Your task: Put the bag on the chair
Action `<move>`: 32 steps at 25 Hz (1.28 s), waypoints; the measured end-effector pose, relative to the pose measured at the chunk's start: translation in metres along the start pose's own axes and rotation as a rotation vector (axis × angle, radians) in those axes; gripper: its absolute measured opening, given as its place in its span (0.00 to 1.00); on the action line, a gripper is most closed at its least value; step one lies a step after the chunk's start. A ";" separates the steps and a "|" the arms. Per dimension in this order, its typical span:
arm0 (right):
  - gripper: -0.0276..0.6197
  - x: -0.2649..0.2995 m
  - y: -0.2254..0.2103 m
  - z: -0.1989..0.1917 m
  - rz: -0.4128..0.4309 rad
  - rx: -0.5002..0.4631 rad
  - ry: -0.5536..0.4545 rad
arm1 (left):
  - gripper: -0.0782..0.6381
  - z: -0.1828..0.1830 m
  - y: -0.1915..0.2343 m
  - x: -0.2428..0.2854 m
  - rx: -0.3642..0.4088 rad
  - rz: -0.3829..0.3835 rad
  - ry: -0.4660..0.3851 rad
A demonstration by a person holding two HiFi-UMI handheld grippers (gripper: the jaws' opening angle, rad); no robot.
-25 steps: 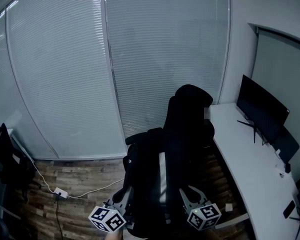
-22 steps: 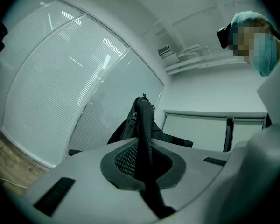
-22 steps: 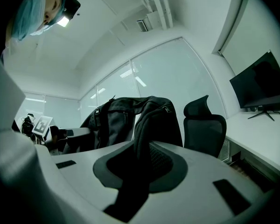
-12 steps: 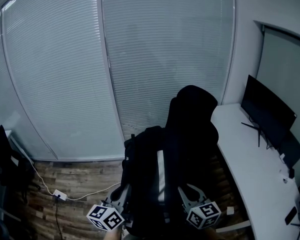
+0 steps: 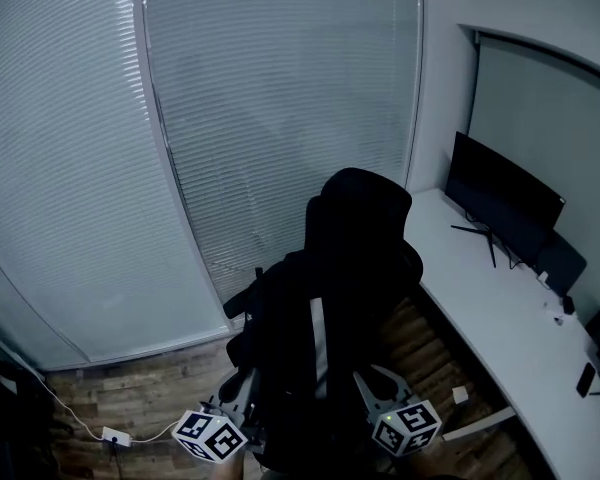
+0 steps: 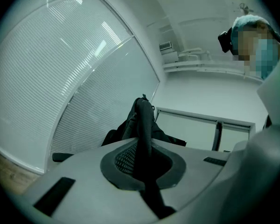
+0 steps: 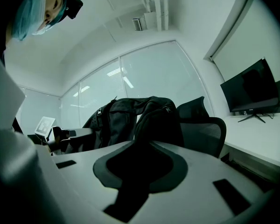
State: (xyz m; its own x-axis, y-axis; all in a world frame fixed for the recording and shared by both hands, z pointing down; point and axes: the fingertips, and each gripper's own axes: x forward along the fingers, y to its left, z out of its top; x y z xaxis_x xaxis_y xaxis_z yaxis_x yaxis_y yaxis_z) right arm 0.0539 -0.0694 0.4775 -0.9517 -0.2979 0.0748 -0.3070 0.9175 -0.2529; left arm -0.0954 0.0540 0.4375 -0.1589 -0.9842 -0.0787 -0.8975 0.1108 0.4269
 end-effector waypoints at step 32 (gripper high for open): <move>0.18 0.145 0.083 -0.017 -0.334 0.049 -0.114 | 0.14 0.081 0.171 0.063 0.043 -0.320 0.134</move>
State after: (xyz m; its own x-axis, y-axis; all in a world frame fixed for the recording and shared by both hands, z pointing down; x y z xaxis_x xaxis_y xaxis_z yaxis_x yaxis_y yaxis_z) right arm -0.1092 -0.0320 0.4842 -0.7908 -0.6097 0.0534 -0.5982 0.7515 -0.2784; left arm -0.2921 0.0221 0.4327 0.1858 -0.9791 -0.0825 -0.9102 -0.2031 0.3609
